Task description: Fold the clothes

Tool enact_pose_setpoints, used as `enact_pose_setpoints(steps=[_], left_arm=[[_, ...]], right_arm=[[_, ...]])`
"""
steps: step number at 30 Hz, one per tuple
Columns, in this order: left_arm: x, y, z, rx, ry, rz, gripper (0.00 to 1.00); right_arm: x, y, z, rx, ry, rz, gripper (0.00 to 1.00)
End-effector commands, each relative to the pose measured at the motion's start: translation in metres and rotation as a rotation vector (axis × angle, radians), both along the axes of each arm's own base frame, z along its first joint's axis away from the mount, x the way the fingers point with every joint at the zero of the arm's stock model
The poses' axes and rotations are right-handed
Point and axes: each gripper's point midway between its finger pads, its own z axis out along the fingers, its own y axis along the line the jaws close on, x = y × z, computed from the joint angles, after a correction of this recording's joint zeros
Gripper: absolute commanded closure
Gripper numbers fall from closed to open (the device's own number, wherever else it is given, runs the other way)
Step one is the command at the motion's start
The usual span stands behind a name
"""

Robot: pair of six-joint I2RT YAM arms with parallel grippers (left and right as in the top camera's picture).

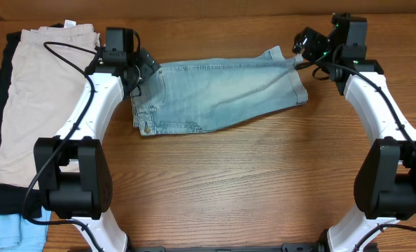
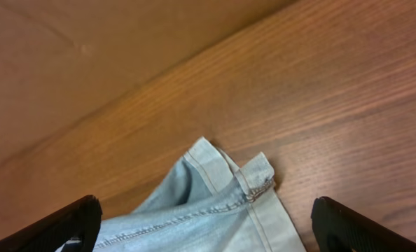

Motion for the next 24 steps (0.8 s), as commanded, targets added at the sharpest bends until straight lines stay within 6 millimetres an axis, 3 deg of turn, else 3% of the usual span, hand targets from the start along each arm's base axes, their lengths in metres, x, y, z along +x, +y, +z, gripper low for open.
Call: enact_pose_setpoints(steps=[1, 5, 10, 13, 18, 24], left_arm=[[0.01, 0.014, 0.019, 0.032, -0.036, 0.01, 0.0], [0.003, 0.018, 0.042, 0.022, 0.014, 0.004, 0.0], [-0.014, 0.004, 0.063, -0.007, 0.088, -0.093, 0.0], [-0.03, -0.004, 0.062, -0.029, 0.155, -0.125, 0.0], [-0.059, -0.007, 0.048, -0.003, 0.283, -0.155, 0.0], [-0.066, -0.016, 0.045, 0.017, 0.314, -0.188, 0.0]], right_arm=[[0.006, 0.001, 0.008, 0.013, -0.019, -0.01, 0.0], [-0.013, -0.002, -0.013, -0.017, 0.092, 0.011, 0.0], [-0.049, -0.002, -0.054, -0.094, 0.296, 0.074, 0.0], [-0.067, 0.002, -0.081, -0.104, 0.414, 0.086, 0.02], [-0.076, 0.007, -0.117, -0.124, 0.507, 0.136, 0.31], [-0.078, 0.005, -0.147, -0.129, 0.56, 0.134, 0.33]])
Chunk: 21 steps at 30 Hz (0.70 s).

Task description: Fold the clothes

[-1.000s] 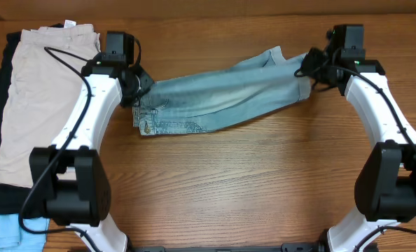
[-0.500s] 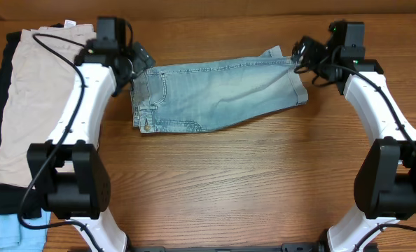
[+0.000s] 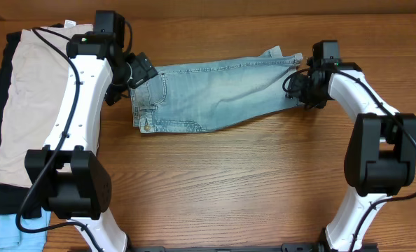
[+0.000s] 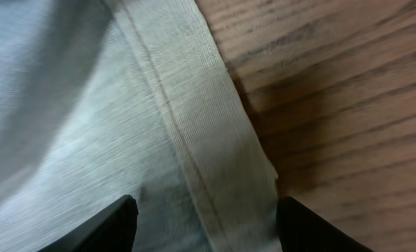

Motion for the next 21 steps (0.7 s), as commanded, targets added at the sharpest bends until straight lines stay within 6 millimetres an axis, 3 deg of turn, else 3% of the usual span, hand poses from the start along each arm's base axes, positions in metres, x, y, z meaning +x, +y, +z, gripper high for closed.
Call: enact_pose_setpoints(steps=[1, 7, 11, 13, 21], left_arm=[[0.0, -0.01, 0.001, 0.015, 0.001, -0.057, 0.0], [-0.002, -0.015, 0.0, 0.026, 0.007, -0.082, 0.0], [-0.008, -0.013, -0.001, 0.049, 0.031, -0.08, 0.0], [-0.013, -0.012, -0.003, 0.052, 0.054, -0.08, 0.0], [-0.029, -0.01, -0.006, 0.073, 0.117, -0.145, 0.0]], right_arm=[[0.005, -0.003, -0.009, -0.023, 0.006, 0.009, 0.34], [0.007, -0.009, -0.009, -0.054, -0.003, 0.0, 0.46], [0.01, -0.026, -0.008, -0.151, -0.014, -0.022, 0.84], [0.003, -0.031, -0.01, -0.177, 0.012, -0.029, 0.96], [-0.077, -0.042, -0.011, -0.159, 0.336, -0.158, 0.96]])
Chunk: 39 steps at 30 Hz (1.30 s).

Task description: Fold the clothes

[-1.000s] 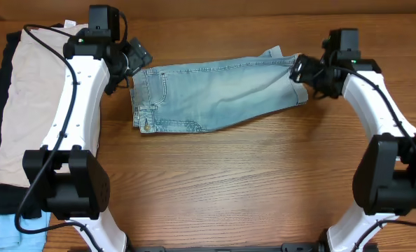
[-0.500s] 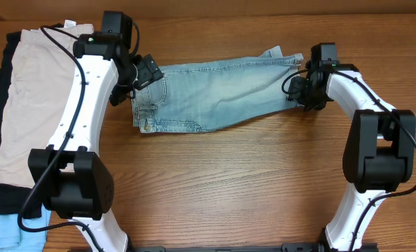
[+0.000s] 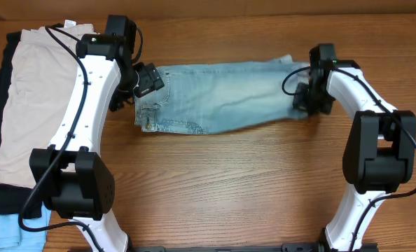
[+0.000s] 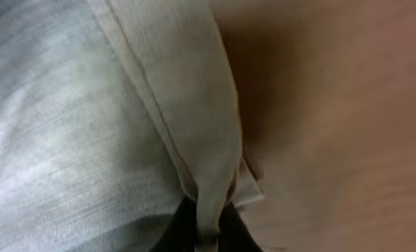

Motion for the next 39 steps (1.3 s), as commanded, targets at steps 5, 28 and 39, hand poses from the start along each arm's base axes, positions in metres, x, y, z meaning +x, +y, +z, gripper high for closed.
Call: enact_pose_setpoints(steps=[5, 28, 39], left_arm=[[-0.006, 0.0, 0.0, 0.032, 0.03, -0.103, 0.0], [0.026, 0.001, -0.073, 0.005, 0.055, -0.533, 0.03], [0.033, -0.024, -0.121, -0.136, 0.065, -0.665, 0.03]], right_arm=[[-0.067, -0.037, 0.021, -0.076, 0.224, -0.181, 0.96], [-0.037, 0.0, 0.149, 0.123, -0.205, 0.077, 0.14], [-0.035, 0.0, 0.149, 0.122, -0.212, 0.084, 0.22]])
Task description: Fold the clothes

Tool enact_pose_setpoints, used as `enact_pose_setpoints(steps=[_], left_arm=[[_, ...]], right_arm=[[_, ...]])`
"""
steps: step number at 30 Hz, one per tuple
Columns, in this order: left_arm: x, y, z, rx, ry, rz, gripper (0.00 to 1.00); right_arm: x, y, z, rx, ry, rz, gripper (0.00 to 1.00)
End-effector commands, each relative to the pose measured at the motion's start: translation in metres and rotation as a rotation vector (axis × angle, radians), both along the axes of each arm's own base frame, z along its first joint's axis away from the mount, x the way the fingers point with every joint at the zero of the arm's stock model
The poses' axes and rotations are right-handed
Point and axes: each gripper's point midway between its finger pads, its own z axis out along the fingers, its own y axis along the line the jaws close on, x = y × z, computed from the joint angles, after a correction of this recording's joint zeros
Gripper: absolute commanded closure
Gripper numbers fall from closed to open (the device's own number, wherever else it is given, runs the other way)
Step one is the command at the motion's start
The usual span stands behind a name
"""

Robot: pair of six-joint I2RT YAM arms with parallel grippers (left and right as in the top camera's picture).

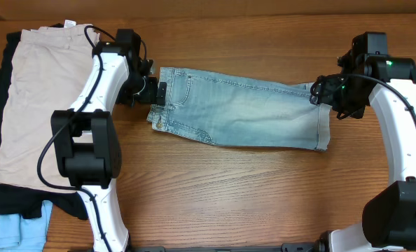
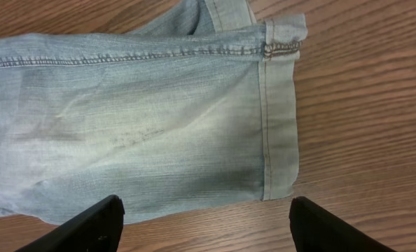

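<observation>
Light blue denim shorts [image 1: 243,115] lie flat across the middle of the table, waistband to the left, cuffed hem [image 2: 278,119] to the right. My right gripper [image 2: 204,213] hovers open just off the hem end, with only bare wood between its fingers; overhead it sits at the shorts' far right corner [image 1: 320,91]. My left gripper [image 1: 155,93] is at the waistband's far corner, touching the denim. The overhead view does not show whether it grips the cloth.
A stack of clothes lies at the left edge: beige trousers [image 1: 33,91] on top of a black garment, with a pale blue cloth [image 1: 12,232] at the front left corner. Bare wooden table [image 1: 229,189] stretches in front of the shorts.
My right gripper, then shut on the hem, is now open and drawn back from it. The shorts now lie further right, stretched flatter and slanting down to the right. The left gripper shifted right with the waistband.
First my right gripper hung open over the hem's far corner while the left sat at the waistband. Then it was down at the hem with open fingers, then shut on it. Now the hem is released and the shorts lie stretched out.
</observation>
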Motion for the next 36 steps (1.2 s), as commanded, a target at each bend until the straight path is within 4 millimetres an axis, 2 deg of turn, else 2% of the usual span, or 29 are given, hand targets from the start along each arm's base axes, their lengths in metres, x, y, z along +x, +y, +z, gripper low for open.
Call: enact_pose_setpoints(steps=[1, 4, 8, 10, 11, 12, 13, 14, 16, 19, 22, 24, 28, 32, 36], left_arm=[[-0.003, -0.016, -0.024, -0.086, 0.048, -0.075, 0.04], [-0.01, -0.015, -0.042, -0.085, 0.1, -0.072, 0.09], [-0.014, -0.016, -0.052, -0.092, 0.134, -0.059, 0.14], [-0.014, -0.017, -0.053, -0.091, 0.138, -0.044, 0.22], [-0.015, -0.017, -0.053, -0.091, 0.141, -0.036, 0.3], [-0.016, -0.017, -0.053, -0.09, 0.15, -0.027, 0.46], [-0.02, -0.016, -0.052, -0.089, 0.164, -0.021, 0.84], [-0.022, -0.016, -0.051, -0.088, 0.177, -0.012, 0.96], [-0.022, -0.01, -0.044, -0.087, 0.193, 0.025, 0.96], [-0.017, 0.004, -0.021, -0.088, 0.203, 0.108, 0.96], [-0.014, 0.014, 0.005, -0.09, 0.204, 0.136, 0.96], [-0.014, 0.017, 0.023, -0.085, 0.208, 0.136, 0.96], [-0.012, 0.015, 0.052, -0.08, 0.194, 0.125, 0.96], [-0.011, 0.005, 0.076, -0.079, 0.169, 0.1, 0.96], [-0.007, -0.008, 0.099, -0.081, 0.122, 0.07, 0.96]], right_arm=[[0.003, 0.003, 0.002, 0.006, -0.013, 0.013, 0.22], [0.003, 0.003, 0.002, 0.006, -0.013, 0.013, 0.22], [0.005, 0.003, 0.002, 0.005, -0.019, 0.013, 0.23], [0.007, 0.002, 0.003, 0.005, -0.028, 0.013, 0.24], [0.009, 0.002, 0.003, 0.005, -0.034, 0.013, 0.25], [0.01, 0.002, 0.004, 0.005, -0.041, 0.013, 0.26], [0.013, 0.002, 0.004, 0.005, -0.052, 0.013, 0.27], [0.016, 0.003, 0.006, 0.01, -0.068, 0.016, 0.27], [0.028, 0.005, 0.01, 0.019, -0.119, 0.02, 0.28], [0.047, 0.013, 0.018, 0.065, -0.206, 0.041, 0.37], [0.06, 0.025, 0.022, 0.134, -0.252, 0.07, 0.57], [0.063, 0.028, 0.016, 0.157, -0.245, 0.077, 0.73], [0.061, 0.034, -0.017, 0.194, -0.167, 0.08, 0.96], [0.054, 0.042, -0.051, 0.243, -0.079, 0.107, 0.96], [0.044, 0.051, -0.07, 0.296, -0.028, 0.127, 0.96]])
